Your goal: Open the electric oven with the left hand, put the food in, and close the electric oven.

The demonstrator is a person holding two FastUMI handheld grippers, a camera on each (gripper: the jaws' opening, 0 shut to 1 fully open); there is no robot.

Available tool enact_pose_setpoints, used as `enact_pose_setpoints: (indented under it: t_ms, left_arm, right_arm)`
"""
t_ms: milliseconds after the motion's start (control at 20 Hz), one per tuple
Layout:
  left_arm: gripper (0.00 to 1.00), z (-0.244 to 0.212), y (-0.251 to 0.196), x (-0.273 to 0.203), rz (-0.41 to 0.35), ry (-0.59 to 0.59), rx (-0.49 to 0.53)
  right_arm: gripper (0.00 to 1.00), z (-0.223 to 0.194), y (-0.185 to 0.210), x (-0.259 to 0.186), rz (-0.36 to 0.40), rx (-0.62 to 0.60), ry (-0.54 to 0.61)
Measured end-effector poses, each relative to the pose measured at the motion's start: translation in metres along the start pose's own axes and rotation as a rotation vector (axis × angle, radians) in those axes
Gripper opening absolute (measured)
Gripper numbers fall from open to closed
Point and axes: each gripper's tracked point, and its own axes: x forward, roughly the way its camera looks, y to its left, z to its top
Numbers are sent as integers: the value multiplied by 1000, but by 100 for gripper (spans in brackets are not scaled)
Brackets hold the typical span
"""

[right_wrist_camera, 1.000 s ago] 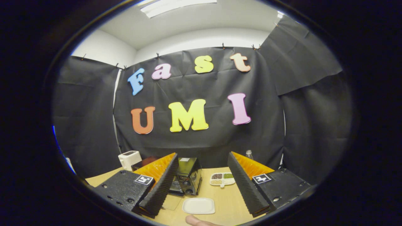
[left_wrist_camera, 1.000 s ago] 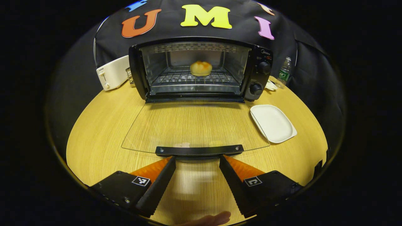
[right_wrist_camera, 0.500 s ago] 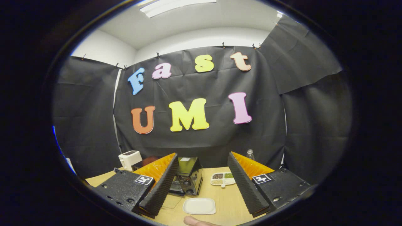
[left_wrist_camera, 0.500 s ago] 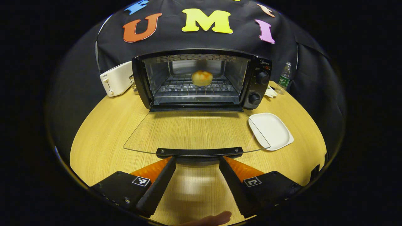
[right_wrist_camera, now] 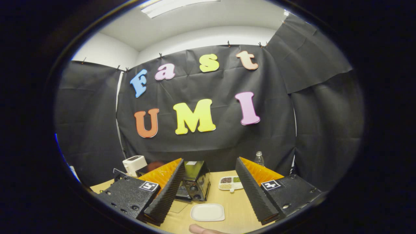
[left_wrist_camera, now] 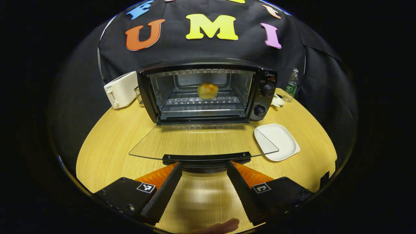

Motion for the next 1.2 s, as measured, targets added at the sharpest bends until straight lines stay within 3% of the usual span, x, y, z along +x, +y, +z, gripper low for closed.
enact_pose_setpoints:
  t_ms: [200,250,300,500,550,600,750,950,1200]
  left_arm:
    - [93,17,1,-4,1,-37,9]
    - [83,24,1,-6,2,-54,10]
    - [93,33,1,-7,3,-85,11]
    - [95,65,5,-7,-12,-181,0]
    - [90,71,5,-7,-16,-193,-11]
    - [98,79,6,-5,-18,-211,-18]
    - [100,89,7,2,-23,-221,-24]
    - [98,86,18,13,31,-195,-30]
    - [98,88,12,-4,16,-230,-29]
  right_arm:
    - [96,-1,0,0,3,1,4]
    - [96,-3,-2,0,2,2,5]
    - [96,-3,-3,0,0,5,5]
    - [96,-8,-6,-1,4,14,16]
    - [96,-9,-8,-2,1,15,17]
    - [96,-9,-10,-2,-2,13,16]
    - [96,-8,-12,-7,-7,7,12]
    - [96,-7,-19,-17,-20,-1,6]
    - [96,-4,-23,-30,-38,-6,1]
